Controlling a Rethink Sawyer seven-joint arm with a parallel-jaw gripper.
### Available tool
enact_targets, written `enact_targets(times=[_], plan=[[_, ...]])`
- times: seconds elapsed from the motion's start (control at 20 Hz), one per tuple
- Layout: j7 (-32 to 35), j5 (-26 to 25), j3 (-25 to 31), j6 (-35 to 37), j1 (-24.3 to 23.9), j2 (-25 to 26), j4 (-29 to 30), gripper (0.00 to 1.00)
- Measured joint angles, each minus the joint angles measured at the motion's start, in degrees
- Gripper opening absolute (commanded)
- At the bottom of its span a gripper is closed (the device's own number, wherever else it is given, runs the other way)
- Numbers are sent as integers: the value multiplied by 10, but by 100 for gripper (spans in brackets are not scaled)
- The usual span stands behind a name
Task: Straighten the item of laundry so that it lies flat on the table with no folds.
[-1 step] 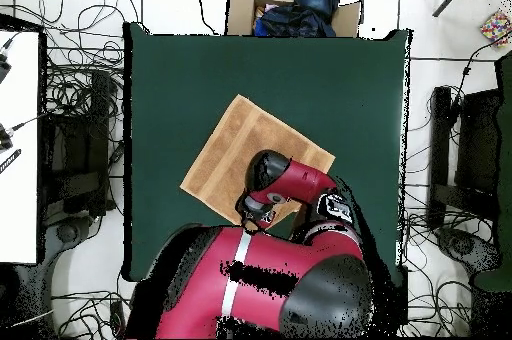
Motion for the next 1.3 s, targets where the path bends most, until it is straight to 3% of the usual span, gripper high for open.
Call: enact_targets(times=[0.4,0.85,1.2,1.3], plan=[[0,-4,24,-64,-13,-33,46,100],[0,39,116,-81,-34,-103,119,100],[0,47,147,-119,-22,-83,104,100],[0,47,147,-137,-6,-59,75,100]])
